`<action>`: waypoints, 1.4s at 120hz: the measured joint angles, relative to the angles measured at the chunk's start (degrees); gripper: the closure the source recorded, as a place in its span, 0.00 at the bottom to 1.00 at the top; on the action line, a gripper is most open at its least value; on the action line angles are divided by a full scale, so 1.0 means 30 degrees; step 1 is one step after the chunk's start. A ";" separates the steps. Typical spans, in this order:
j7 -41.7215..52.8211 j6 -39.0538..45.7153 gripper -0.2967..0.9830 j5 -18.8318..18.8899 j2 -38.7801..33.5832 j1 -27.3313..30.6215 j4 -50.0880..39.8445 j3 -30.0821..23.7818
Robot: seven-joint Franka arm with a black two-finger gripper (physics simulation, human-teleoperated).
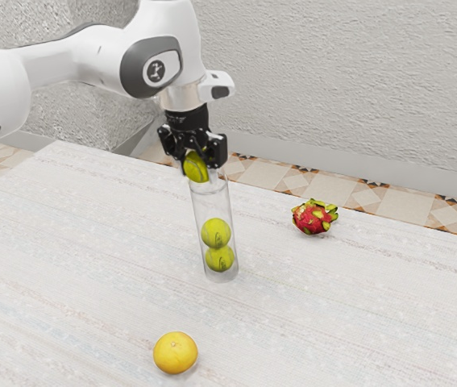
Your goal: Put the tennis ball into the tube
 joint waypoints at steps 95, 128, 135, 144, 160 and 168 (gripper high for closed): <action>0.0135 0.0239 0.47 0.0815 0.1642 0.0033 0.1179 0.0305; 0.0149 0.0249 0.35 0.0665 0.1695 0.0019 0.1180 0.0058; 0.0155 0.0248 0.32 0.0638 0.1690 0.0021 0.1180 0.0054; 0.0161 0.0196 0.30 0.0621 0.1535 0.0019 0.1085 0.0083; 0.0227 -0.0753 0.27 0.0570 -0.0929 -0.0008 0.0050 0.0039; 0.0416 -0.1347 0.26 0.0524 -0.2526 -0.0014 -0.0504 0.0027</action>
